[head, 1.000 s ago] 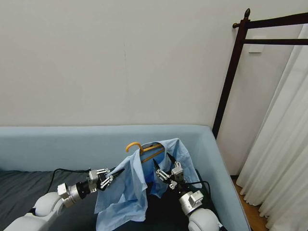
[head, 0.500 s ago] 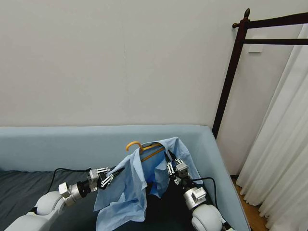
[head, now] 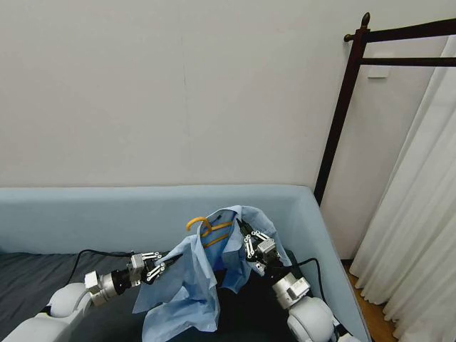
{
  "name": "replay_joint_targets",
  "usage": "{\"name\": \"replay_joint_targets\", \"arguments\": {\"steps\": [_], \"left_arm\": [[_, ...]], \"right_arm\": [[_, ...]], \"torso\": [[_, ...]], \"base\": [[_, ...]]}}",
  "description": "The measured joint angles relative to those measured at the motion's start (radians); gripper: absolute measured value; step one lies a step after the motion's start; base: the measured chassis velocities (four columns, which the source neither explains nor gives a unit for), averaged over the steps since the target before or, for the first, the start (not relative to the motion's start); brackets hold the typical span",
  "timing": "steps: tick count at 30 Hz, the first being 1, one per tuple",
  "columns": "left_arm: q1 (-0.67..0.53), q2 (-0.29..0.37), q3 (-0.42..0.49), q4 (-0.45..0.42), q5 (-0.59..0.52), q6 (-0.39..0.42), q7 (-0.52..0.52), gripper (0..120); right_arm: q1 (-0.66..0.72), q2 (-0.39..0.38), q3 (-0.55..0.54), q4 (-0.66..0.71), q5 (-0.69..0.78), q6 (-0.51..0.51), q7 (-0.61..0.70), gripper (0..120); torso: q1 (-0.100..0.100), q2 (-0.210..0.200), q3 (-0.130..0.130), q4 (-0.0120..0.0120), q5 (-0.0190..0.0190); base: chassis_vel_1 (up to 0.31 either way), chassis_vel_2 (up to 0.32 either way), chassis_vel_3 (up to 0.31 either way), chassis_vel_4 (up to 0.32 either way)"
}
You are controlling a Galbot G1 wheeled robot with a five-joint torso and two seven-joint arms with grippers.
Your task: Pick up the clothes from the sofa and hang them on the clothes hanger.
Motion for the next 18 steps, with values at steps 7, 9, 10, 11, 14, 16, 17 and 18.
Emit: {"name": "replay_joint_targets", "arguments": {"steps": [7, 9, 10, 11, 14, 16, 17, 18], "left_arm": [[-0.013, 0.002, 0.000, -0.014, -0.040, 0.014, 0.010, 7], [-0.011, 0.008, 0.000, -0.024, -0.065, 0.023, 0.036, 7], [-0.011, 0.008, 0.000, -0.024, -0.065, 0.023, 0.036, 7], [-0.009, 0.012, 0.000, -0.028, -0.077, 0.030, 0.058, 7], [-0.014, 0.023, 0.000, -0.027, -0.099, 0.043, 0.098, 7], [-0.020, 0.026, 0.000, -0.024, -0.106, 0.045, 0.102, 7], [-0.033, 0.031, 0.004, -0.017, -0.118, 0.049, 0.108, 7], [-0.047, 0.035, 0.008, -0.008, -0.127, 0.052, 0.116, 7]], "right_arm": [[-0.051, -0.020, 0.026, -0.036, -0.168, 0.019, -0.146, 0], [-0.059, -0.021, 0.029, -0.053, -0.216, 0.022, -0.122, 0], [-0.059, -0.021, 0.029, -0.053, -0.216, 0.022, -0.122, 0], [-0.061, -0.021, 0.029, -0.060, -0.239, 0.022, -0.082, 0], [-0.072, -0.023, 0.022, -0.058, -0.241, 0.015, -0.020, 8], [-0.075, -0.026, 0.018, -0.054, -0.230, 0.022, -0.018, 11], [-0.080, -0.033, 0.009, -0.049, -0.212, 0.044, -0.018, 17], [-0.084, -0.040, 0.000, -0.042, -0.186, 0.070, -0.026, 20]], "torso": [[0.000, 0.000, 0.000, -0.0002, 0.0001], [0.000, 0.000, 0.000, -0.0002, 0.0003], [0.000, 0.000, 0.000, -0.0002, 0.0003], [0.000, 0.000, 0.000, -0.0001, 0.0003], [0.000, 0.000, 0.000, 0.0001, 0.0001], [0.000, 0.000, 0.000, 0.0001, 0.0001], [0.000, 0.000, 0.000, 0.0002, 0.0001], [0.000, 0.000, 0.000, 0.0002, 0.0001]], "base": [[0.000, 0.000, 0.000, 0.000], [0.000, 0.000, 0.000, 0.000], [0.000, 0.000, 0.000, 0.000], [0.000, 0.000, 0.000, 0.000], [0.000, 0.000, 0.000, 0.000], [0.000, 0.000, 0.000, 0.000], [0.000, 0.000, 0.000, 0.000], [0.000, 0.000, 0.000, 0.000]]}}
